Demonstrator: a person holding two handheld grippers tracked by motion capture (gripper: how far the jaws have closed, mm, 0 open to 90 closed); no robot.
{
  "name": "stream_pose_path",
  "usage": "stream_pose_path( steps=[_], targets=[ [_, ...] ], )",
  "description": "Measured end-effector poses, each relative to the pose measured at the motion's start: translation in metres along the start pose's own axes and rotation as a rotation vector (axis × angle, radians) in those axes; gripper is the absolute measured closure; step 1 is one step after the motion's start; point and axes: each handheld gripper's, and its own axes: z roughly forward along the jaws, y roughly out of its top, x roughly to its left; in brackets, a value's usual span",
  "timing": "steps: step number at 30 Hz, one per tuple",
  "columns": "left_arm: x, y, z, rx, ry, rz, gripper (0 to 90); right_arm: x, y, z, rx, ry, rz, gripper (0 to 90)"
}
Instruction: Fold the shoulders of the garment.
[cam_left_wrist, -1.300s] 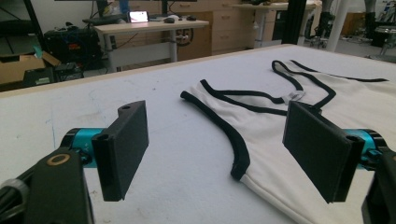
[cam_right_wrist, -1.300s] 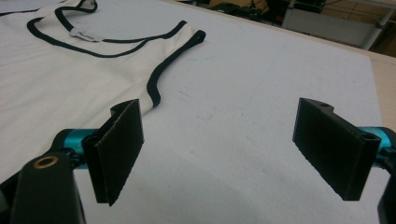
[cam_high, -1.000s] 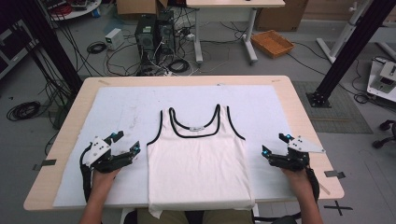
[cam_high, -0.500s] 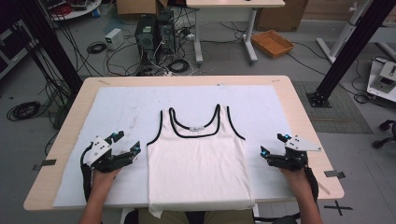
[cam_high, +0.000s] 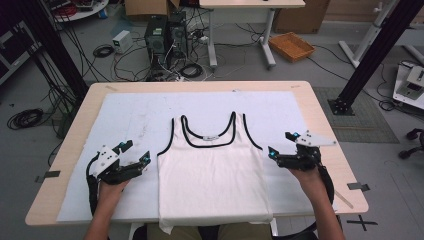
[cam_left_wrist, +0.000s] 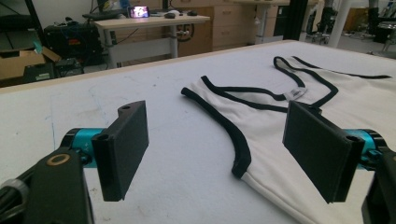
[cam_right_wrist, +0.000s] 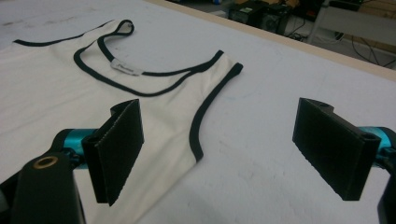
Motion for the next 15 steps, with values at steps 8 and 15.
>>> stream_pose_path(
  steps=[8,15],
  targets=[
    [0.0,0.0,0.001,0.008,0.014,-0.004,22.5,-0.009,0.056,0.039,0.046,0.005,0.001,16.0],
    [0.003,0.0,0.001,0.01,0.028,-0.038,22.5,-0.014,0.07,0.091,0.15,-0.036,0.028,16.0]
  ],
)
